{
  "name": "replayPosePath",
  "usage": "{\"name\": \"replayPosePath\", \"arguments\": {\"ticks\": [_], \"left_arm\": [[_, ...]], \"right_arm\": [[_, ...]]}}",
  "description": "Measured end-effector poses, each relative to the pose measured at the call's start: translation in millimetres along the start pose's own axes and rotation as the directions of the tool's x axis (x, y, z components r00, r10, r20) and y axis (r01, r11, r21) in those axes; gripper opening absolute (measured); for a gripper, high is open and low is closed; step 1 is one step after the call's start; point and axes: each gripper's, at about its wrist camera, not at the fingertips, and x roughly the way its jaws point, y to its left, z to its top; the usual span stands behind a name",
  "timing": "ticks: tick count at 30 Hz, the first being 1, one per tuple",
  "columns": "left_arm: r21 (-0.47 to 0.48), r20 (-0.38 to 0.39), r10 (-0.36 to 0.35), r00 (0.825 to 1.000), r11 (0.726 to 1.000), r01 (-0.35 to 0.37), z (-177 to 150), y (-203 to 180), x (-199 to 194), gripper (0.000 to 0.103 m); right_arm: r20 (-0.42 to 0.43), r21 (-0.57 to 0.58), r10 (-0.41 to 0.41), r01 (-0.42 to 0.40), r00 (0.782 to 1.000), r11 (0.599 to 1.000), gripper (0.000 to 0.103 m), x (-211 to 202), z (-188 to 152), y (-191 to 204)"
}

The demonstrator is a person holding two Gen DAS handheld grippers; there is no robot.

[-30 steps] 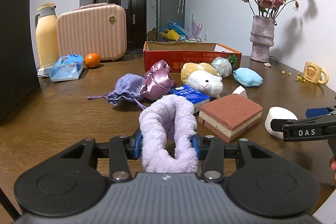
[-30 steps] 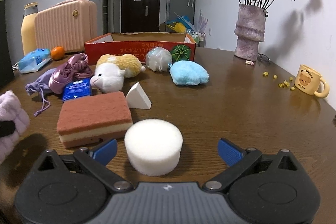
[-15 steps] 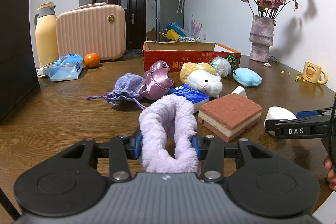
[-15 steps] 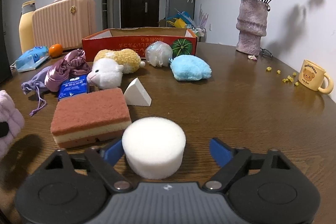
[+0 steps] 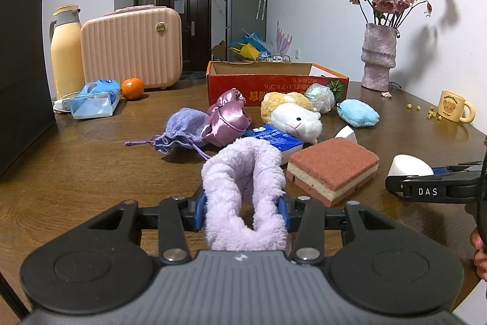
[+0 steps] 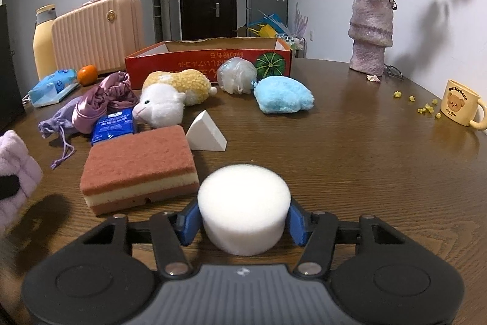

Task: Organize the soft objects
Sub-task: 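Grasp the white round sponge with the right tool while the left holds the headband, then carry the headband and white sponge in both tools over the cardboard box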

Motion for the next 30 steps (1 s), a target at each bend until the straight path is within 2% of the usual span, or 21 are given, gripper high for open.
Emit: {"name": "replayPosePath", "arguments": {"ticks": [30], "left_arm": [[0.044, 0.074, -0.013, 0.997, 0.999, 0.010, 40.5, -10.9, 8.8, 0.044]], "right_arm": [[0.103, -0.027, 0.012, -0.009, 0.995, 1.000, 0.056, -14.5, 44.3, -1.3]]}}
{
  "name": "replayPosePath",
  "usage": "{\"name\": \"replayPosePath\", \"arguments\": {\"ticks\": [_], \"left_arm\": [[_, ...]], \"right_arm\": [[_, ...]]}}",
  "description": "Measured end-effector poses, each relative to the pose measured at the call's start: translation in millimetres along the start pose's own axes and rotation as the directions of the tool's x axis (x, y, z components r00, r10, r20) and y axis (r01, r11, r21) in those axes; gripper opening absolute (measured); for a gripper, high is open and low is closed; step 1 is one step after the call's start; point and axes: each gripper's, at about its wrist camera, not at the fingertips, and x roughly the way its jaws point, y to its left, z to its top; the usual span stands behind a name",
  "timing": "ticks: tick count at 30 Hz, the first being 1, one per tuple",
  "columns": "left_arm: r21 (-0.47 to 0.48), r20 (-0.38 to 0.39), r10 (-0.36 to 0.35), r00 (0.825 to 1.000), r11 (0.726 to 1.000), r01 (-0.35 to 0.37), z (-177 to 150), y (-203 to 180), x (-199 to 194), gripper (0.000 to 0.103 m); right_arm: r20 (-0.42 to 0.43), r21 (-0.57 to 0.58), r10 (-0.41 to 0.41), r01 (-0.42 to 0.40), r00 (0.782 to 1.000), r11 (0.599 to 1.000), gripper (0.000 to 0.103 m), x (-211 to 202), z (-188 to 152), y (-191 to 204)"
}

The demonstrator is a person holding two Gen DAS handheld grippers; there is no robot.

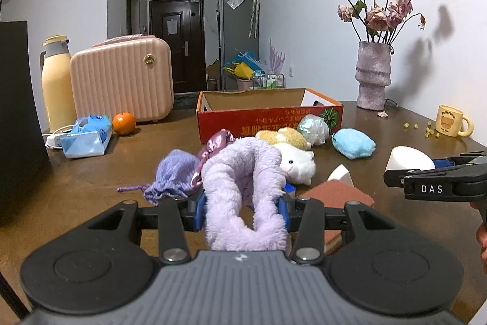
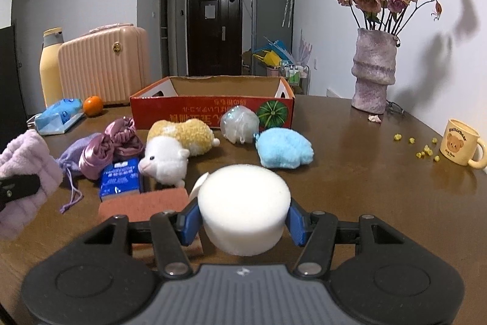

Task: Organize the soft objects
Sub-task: 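Carry the headband and white sponge in both tools over the cardboard box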

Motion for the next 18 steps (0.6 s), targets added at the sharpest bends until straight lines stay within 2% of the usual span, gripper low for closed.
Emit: {"name": "replayPosePath", "arguments": {"ticks": [18], "left_arm": [[-0.008, 0.033, 0.002, 0.999, 1.000, -0.002, 30.5, 2.9, 26.4, 0.044]], "right_arm": [[0.029, 0.009, 0.016, -0.016, 0.999, 1.000, 0.057, 25.4, 30.1, -0.9]]}}
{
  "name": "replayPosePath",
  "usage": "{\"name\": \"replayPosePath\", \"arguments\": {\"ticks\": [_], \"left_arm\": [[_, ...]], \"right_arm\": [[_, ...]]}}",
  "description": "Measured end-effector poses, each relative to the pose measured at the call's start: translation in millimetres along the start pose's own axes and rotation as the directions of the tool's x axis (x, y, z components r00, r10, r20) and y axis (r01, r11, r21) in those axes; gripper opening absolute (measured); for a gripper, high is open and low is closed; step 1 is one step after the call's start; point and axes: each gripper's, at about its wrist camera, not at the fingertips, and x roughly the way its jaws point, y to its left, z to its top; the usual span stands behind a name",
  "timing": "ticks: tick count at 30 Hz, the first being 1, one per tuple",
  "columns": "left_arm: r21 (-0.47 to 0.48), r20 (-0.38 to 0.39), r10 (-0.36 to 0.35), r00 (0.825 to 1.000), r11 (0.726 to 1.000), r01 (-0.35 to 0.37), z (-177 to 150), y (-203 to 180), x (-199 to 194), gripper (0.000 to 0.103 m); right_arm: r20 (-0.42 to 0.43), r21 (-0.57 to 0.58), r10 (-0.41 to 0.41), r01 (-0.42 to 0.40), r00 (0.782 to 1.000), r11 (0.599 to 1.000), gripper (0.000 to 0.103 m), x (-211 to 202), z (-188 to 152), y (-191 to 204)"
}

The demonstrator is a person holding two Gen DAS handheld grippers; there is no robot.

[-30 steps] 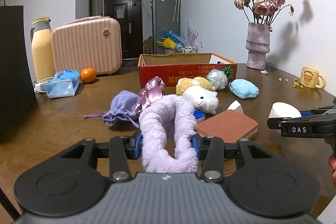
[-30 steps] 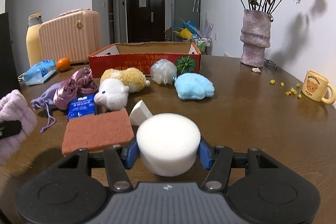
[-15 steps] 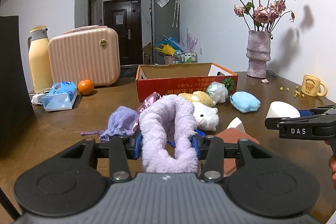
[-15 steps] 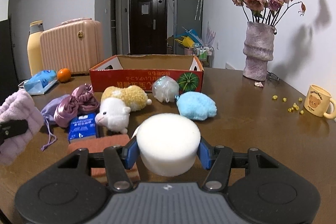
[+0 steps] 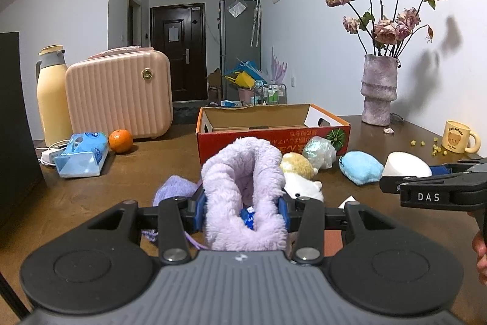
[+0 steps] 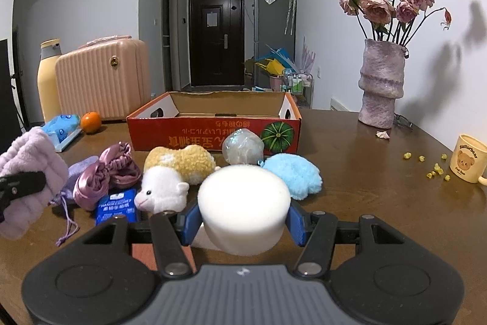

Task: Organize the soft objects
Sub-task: 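Carry the headband and white sponge in both tools over the cardboard box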

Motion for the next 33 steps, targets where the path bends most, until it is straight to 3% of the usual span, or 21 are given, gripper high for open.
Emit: {"name": "replayPosePath", "arguments": {"ticks": [33], "left_arm": [[-0.075, 0.018, -0.029, 0.999, 0.997, 0.030, 58.0, 0.5, 93.8, 0.044]], "right_arm": [[0.026, 0.016, 0.009, -0.009, 1.000, 1.000, 0.057, 79.6, 57.0, -4.9]]}}
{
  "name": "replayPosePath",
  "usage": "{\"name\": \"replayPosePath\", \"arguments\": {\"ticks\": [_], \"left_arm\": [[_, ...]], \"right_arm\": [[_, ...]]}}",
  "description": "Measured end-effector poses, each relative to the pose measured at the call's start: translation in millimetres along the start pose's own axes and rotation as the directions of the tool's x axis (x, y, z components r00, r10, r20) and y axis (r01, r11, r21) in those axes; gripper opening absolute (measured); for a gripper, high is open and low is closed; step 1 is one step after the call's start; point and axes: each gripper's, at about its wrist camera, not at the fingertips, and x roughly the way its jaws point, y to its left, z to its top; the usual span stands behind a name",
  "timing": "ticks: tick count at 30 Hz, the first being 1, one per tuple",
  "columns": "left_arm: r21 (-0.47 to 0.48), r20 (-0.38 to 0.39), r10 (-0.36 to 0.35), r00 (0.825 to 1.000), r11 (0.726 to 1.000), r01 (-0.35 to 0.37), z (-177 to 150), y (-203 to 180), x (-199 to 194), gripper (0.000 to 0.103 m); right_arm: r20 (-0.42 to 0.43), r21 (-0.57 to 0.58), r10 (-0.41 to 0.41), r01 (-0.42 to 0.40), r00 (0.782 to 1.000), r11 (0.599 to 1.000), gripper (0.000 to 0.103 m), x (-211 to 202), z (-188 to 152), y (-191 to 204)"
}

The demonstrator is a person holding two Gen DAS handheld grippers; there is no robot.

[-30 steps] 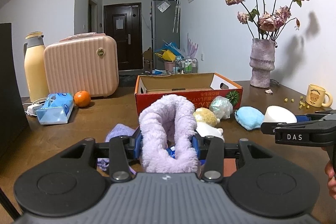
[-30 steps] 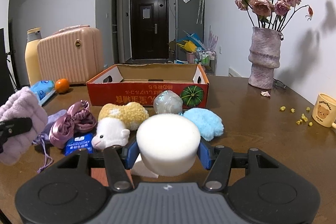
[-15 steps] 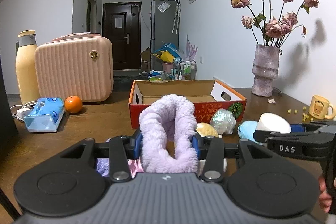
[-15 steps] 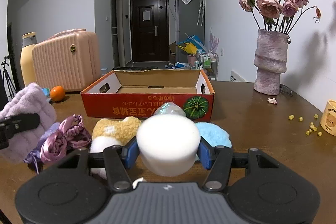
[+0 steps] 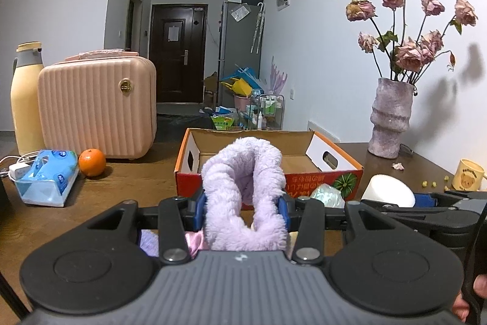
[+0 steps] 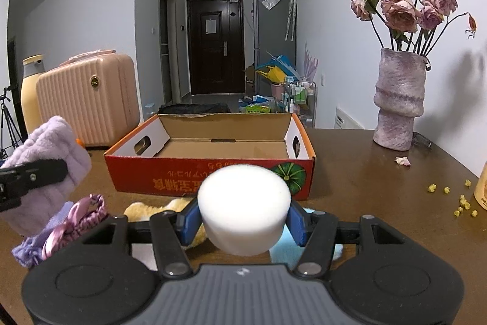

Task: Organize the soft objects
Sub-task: 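Carry the headband and white sponge in both tools over the cardboard box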

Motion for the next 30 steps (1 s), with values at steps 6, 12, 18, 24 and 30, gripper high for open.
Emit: {"name": "replayPosePath", "arguments": {"ticks": [6, 12, 18, 24, 30], "left_arm": [[-0.020, 0.005, 0.002, 1.000, 1.000, -0.002, 9.2, 0.7, 21.1, 0.044], [-0.058, 0.003, 0.006, 1.000, 0.998, -0.006, 17.6, 5.3, 45.4, 0.044], [-0.076, -0.006, 0.012, 1.000, 0.997, -0.013, 28.9, 12.4, 71.4, 0.044], [-0.080, -0.008, 0.027, 1.000, 0.996, -0.027, 42.4, 16.5, 95.9, 0.044], [-0.071, -0.032, 0.037, 0.999, 0.997, -0.039, 52.2, 15.9, 123.3, 0.044]], "right_arm": [[0.010, -0.006, -0.006, 0.006, 1.000, 1.000, 0.057, 17.6, 9.3, -0.2], [0.033, 0.003, -0.014, 0.014, 0.999, 1.000, 0.057, 38.6, 16.5, -0.7], [0.049, 0.041, -0.018, 0.016, 0.999, 0.999, 0.057, 66.6, 28.2, -10.4], [0.061, 0.068, -0.011, 0.007, 0.998, 0.998, 0.057, 91.7, 45.2, -21.4], [0.059, 0.062, 0.004, -0.008, 0.998, 0.998, 0.057, 114.2, 61.9, -27.2]]}}
